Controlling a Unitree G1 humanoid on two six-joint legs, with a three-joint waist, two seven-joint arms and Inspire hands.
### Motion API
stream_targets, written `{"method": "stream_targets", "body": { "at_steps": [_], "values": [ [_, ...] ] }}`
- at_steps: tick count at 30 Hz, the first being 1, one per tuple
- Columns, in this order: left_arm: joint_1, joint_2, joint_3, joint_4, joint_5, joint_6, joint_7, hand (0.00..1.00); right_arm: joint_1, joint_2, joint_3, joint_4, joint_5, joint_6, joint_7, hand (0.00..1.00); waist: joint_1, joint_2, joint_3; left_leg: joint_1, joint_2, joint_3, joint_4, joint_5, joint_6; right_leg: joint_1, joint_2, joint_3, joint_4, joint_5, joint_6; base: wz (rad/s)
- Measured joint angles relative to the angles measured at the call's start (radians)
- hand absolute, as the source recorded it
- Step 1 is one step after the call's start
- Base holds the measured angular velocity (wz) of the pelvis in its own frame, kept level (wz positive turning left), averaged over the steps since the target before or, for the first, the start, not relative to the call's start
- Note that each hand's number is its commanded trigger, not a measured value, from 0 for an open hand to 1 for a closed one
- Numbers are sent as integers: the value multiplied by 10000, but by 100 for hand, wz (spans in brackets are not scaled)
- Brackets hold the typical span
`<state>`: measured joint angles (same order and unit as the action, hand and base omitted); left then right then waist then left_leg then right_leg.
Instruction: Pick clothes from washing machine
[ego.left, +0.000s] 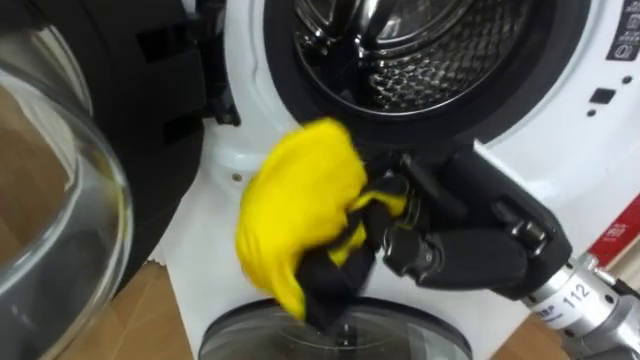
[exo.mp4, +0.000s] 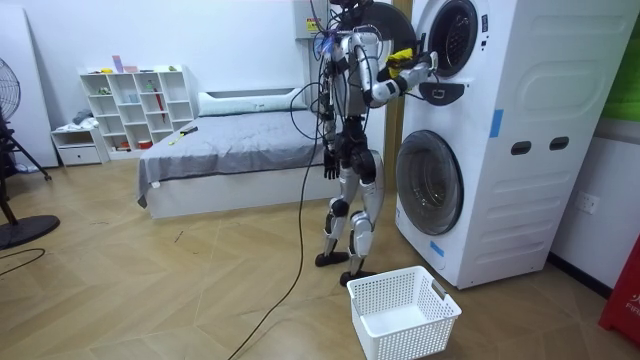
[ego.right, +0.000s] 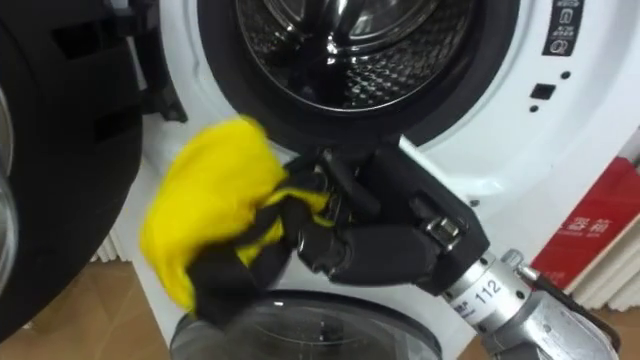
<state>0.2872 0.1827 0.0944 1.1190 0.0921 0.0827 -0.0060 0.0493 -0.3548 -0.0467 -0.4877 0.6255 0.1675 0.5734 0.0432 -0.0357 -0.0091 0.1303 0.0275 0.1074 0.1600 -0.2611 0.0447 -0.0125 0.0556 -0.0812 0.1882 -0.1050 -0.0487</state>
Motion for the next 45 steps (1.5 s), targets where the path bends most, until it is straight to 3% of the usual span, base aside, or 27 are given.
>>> {"method": "stream_targets", "body": {
  "at_steps": [5, 10, 12, 16, 20, 22, 30, 33, 36, 45],
  "values": [
    [-262, 56, -118, -7, -36, -5, -69, 0, 13, 65, -187, 1, -24, -13, 410, 100, -373, -5, 8, -21, -1, 215, 7, -5, 5, -105, 23, 235, 15, 18, -6, -13],
    [-630, 188, -421, 10, -40, -163, -19, 0, 311, 68, -202, 4, 2, -48, 543, 100, -492, 26, 28, -19, 21, 535, 16, -6, 8, -312, 108, 531, 161, 82, -8, -20],
    [-691, 245, -415, 1, -34, -249, -12, 0, 341, 75, -372, 16, -29, -49, 536, 100, -772, 68, 49, -58, 10, 632, 0, -17, 27, -450, 131, 704, 226, 88, 3, -27],
    [-738, 343, -462, 48, -165, -228, -16, 0, 727, 68, -993, 95, -23, -48, 468, 100, -971, 113, 86, -47, -2, 1109, -85, -30, 47, -757, 212, 1119, 477, 94, 17, -35],
    [-793, 428, -587, 141, -196, -235, 49, 0, 941, 71, -1371, 781, -5, -41, 312, 100, -1527, 121, 121, -179, -29, 1611, -72, -83, 87, -1165, 296, 1511, 734, 123, 62, -38],
    [-929, 464, -590, 438, -199, -243, 116, 0, 1171, 72, -1631, 1285, -1, -39, 9, 100, -1725, 90, 94, -210, -22, 1920, -74, -117, 92, -1347, 355, 1671, 860, 127, 68, -33],
    [-1102, 523, -616, 407, -209, -346, 250, 0, 1579, 72, -1809, 2342, 8, -46, -893, 100, -1818, 32, 42, -114, 142, 3002, -68, -324, -7, -1553, 652, 1788, 744, 344, -43, -41],
    [-1297, 488, -593, 403, -223, -403, 381, 0, 1788, 78, -1864, 3162, -11, -44, -1234, 100, -1970, 14, 30, -129, 181, 3060, -87, -332, -21, -1517, 686, 1775, 572, 402, -51, -8],
    [-1443, 456, -583, 368, -218, -391, 382, 0, 2089, 79, -2187, 3294, -15, -13, -1516, 100, -2077, 102, 88, -135, 195, 3080, -106, -333, -22, -1498, 705, 1788, 486, 413, -46, -2],
    [-1431, 459, -648, -87, -247, -434, 316, 0, 2157, 98, -2804, 4167, 42, -43, -2655, 100, -2604, 152, 120, -145, 216, 3234, 11, -330, -29, -1536, 733, 1912, 484, 414, -48, -3]
  ]
}}
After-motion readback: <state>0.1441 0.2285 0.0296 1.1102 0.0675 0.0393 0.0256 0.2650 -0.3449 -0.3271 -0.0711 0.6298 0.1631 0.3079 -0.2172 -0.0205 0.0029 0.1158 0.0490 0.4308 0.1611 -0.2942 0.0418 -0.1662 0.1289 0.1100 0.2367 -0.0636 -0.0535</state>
